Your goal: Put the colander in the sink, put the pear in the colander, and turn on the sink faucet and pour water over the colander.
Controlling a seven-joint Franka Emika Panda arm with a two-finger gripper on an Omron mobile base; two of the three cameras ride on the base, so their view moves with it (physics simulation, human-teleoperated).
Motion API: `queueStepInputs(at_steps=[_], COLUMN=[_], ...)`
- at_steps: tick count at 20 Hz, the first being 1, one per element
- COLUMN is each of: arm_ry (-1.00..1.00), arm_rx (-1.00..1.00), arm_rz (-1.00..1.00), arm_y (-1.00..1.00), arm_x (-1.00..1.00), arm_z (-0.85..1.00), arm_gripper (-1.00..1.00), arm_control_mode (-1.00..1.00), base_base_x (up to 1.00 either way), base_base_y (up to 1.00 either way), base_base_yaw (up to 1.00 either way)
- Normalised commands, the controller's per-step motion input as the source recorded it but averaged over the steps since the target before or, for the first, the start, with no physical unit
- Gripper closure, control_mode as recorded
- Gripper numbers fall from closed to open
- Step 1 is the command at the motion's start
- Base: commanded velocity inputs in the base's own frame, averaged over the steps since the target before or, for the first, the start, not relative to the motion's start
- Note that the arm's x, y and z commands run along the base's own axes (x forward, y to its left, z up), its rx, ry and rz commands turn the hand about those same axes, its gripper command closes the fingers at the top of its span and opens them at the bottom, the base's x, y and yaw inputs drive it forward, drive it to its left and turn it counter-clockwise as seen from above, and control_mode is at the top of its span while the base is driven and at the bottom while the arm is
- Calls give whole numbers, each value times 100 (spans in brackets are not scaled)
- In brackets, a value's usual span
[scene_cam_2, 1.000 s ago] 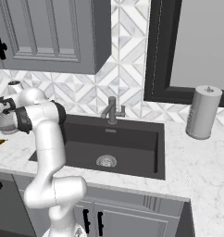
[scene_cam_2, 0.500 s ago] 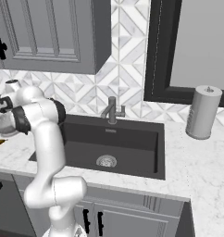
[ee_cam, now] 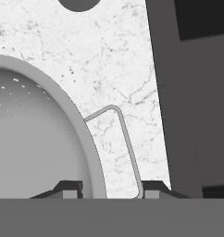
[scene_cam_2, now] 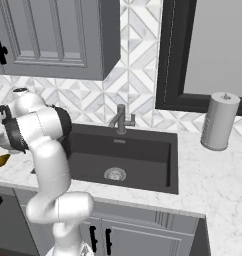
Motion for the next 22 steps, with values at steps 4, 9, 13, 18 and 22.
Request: queueStepInputs(at_steps=[4, 9, 13, 18, 22], arm_ry=[-3, 0, 1, 9, 12], arm_rx=[11, 11, 10, 8, 4], arm_rz=[-20, -23, -27, -26, -20], arm_y=[-75, -86, -82, -93, -99], arm_x=[-39, -18, -10, -3, -2], arm_z=[0, 12, 22, 23, 8], arm_gripper=[100, 100, 100, 100, 100], arm_control_mode=[-100, -100, -100, -100, -100], base_base_x=[0, 0, 0, 0, 0], base_base_y=[0, 0, 0, 0, 0], base_base_yaw=[0, 0, 0, 0, 0])
